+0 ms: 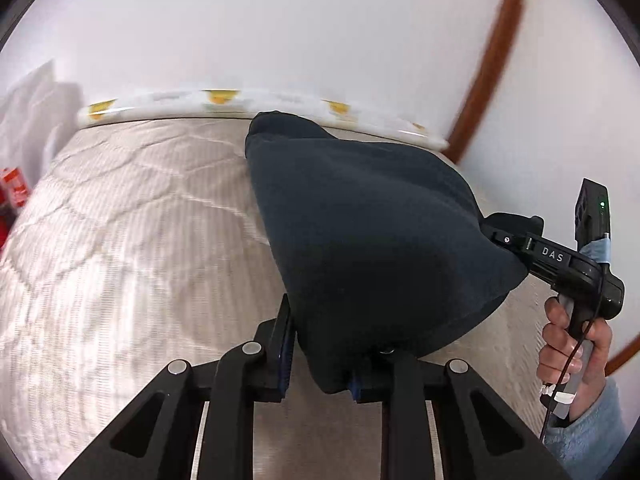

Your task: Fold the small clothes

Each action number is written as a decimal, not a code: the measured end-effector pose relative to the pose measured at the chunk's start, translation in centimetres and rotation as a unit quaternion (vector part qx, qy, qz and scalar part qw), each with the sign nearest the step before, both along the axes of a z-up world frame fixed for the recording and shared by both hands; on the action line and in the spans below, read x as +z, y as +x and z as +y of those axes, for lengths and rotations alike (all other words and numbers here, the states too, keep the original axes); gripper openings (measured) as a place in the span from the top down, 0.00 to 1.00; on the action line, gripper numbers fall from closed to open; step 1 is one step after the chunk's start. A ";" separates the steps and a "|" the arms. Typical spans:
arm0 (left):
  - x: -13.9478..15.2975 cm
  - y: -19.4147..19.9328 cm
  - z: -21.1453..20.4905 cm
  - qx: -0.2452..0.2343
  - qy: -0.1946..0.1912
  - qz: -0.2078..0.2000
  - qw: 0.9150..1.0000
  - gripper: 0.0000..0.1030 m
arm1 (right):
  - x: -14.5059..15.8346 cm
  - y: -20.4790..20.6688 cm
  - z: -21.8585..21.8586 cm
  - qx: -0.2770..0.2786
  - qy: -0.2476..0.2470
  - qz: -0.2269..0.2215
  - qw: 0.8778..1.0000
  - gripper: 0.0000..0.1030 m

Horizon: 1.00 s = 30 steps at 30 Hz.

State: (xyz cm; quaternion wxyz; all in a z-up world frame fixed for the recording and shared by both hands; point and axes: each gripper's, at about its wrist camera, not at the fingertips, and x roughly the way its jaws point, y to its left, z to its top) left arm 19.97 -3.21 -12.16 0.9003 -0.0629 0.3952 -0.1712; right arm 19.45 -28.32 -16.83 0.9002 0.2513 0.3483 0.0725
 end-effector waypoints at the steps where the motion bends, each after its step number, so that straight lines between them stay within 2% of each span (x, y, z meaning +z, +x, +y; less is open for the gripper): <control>1: -0.1 0.2 0.8 0.008 0.001 0.002 1.000 0.81 | 0.1 0.6 0.9 0.010 0.000 0.000 1.000 0.77; 3: -0.2 0.6 2.5 0.022 0.001 0.008 1.000 0.81 | 0.3 1.2 2.4 0.025 -0.006 -0.001 1.000 0.77; 8: -1.1 1.7 3.2 0.029 -0.010 0.029 0.999 0.81 | 0.6 0.4 4.2 0.045 -0.046 -0.008 0.998 0.76; 15: -3.0 1.1 2.0 0.018 0.016 0.039 0.999 0.81 | -1.2 -1.8 2.2 0.055 -0.029 0.007 0.998 0.72; 19: -3.0 0.5 2.9 0.012 0.001 0.055 0.998 0.80 | 1.0 -4.5 1.5 0.033 -0.051 -0.006 0.998 0.61; 21: -2.7 -0.1 3.8 0.004 -0.012 0.060 0.998 0.80 | 2.6 -5.5 1.2 0.024 -0.068 -0.028 0.997 0.61; 24: -2.4 -1.3 4.6 0.001 -0.024 0.058 0.998 0.80 | 4.5 -5.6 1.6 0.022 -0.112 -0.054 0.992 0.61; 25: -2.1 -1.8 4.8 0.002 -0.027 0.055 0.998 0.76 | 4.8 -5.3 1.9 0.023 -0.121 -0.058 0.991 0.61; 27: -1.5 -2.8 5.2 0.003 -0.030 0.043 0.999 0.70 | 5.0 -4.3 2.4 0.034 -0.121 -0.056 0.990 0.61; 30: -0.2 -3.5 5.5 0.012 -0.011 0.020 1.000 0.70 | 3.9 -2.2 3.5 0.054 -0.126 -0.033 0.990 0.61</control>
